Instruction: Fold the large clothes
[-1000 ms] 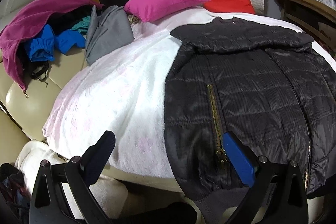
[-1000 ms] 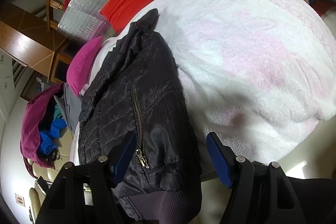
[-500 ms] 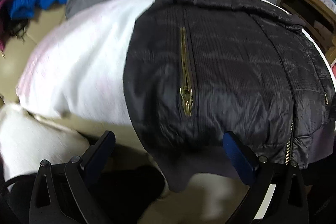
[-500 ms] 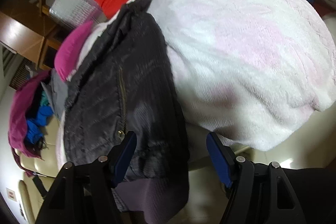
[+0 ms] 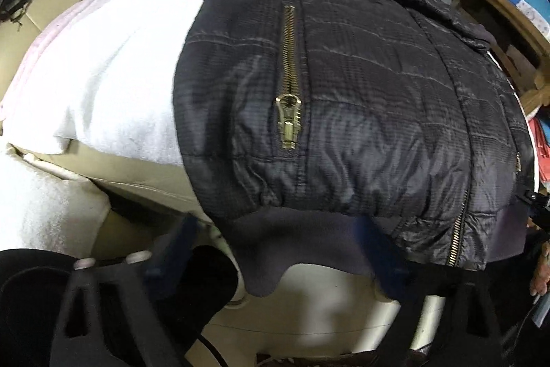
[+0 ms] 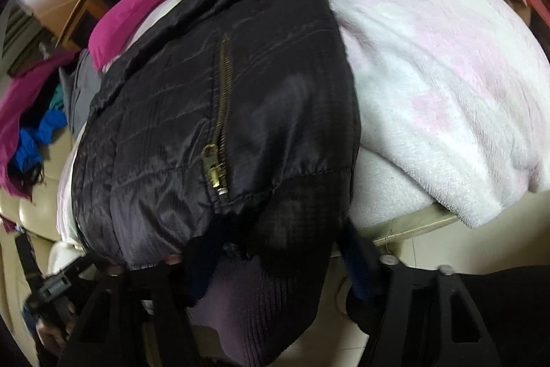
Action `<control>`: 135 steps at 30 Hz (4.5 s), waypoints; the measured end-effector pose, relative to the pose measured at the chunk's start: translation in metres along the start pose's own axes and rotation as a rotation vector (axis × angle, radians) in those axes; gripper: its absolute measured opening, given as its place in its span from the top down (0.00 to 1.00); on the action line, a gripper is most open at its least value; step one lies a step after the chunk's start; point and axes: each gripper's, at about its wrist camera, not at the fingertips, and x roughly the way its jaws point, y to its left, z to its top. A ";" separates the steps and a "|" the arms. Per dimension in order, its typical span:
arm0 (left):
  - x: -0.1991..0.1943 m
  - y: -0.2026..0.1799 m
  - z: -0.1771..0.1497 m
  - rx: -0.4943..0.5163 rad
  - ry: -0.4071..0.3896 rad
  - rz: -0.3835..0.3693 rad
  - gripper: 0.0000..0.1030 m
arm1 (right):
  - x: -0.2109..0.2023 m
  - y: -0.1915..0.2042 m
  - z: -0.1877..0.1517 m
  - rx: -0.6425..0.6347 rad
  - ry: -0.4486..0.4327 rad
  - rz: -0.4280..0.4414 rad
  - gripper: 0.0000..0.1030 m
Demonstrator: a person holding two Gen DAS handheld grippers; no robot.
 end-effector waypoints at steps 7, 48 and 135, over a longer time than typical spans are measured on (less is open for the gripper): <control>0.004 0.009 -0.002 -0.015 0.003 -0.007 0.44 | -0.003 -0.002 -0.002 -0.002 0.004 0.026 0.51; 0.007 0.049 -0.002 -0.103 0.030 -0.171 0.52 | -0.060 0.030 -0.018 -0.057 -0.187 0.368 0.81; -0.047 0.097 0.230 -0.295 -0.372 -0.591 0.92 | -0.082 0.105 0.210 -0.096 -0.465 0.300 0.82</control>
